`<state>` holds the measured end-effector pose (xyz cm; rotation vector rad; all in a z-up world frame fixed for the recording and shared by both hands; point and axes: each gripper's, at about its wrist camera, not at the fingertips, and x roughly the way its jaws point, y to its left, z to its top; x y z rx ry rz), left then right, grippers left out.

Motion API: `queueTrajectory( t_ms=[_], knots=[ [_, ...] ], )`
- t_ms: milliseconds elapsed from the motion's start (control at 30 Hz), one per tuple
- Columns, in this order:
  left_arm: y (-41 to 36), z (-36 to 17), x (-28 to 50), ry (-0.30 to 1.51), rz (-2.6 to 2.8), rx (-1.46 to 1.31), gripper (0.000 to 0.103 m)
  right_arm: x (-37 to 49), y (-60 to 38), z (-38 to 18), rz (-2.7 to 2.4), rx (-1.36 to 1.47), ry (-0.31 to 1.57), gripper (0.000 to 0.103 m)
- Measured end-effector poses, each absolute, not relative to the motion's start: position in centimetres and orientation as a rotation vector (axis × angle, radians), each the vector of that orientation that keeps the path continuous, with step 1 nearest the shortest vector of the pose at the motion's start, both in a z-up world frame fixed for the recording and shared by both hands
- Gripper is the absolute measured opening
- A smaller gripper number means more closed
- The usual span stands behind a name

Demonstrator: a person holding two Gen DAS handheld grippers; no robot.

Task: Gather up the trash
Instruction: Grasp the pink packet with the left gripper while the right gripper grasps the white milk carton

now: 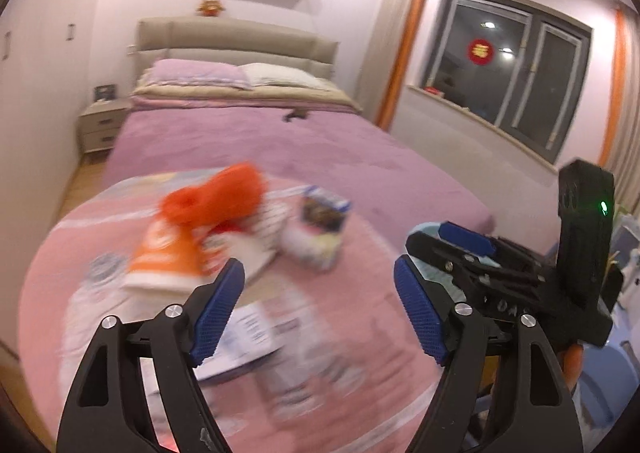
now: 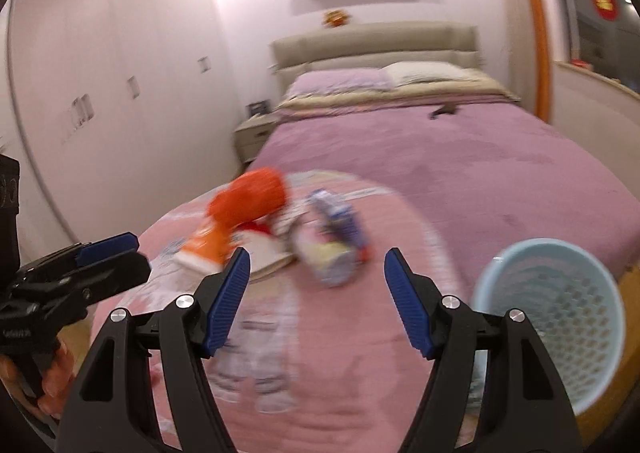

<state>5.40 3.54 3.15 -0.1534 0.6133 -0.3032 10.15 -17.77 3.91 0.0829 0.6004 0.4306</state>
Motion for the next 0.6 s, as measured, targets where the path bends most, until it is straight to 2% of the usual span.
queueTrajectory(
  t_ms=[133, 333, 600],
  knots=[
    [6.9, 1.0, 2.2, 0.617, -0.134, -0.093, 0.076, 11.8, -13.3, 2.2, 0.542, 0.069, 0.674, 0.066],
    [10.1, -3.1, -1.3, 0.723, -0.094, -0.105, 0.076, 14.1, -7.9, -1.0, 0.645, 0.025, 0.789, 0.063],
    [10.5, -7.6, -2.4, 0.893, -0.132, -0.108, 0.075, 16.6, -2.8, -3.6, 0.701, -0.083, 0.892, 0.063]
  ],
)
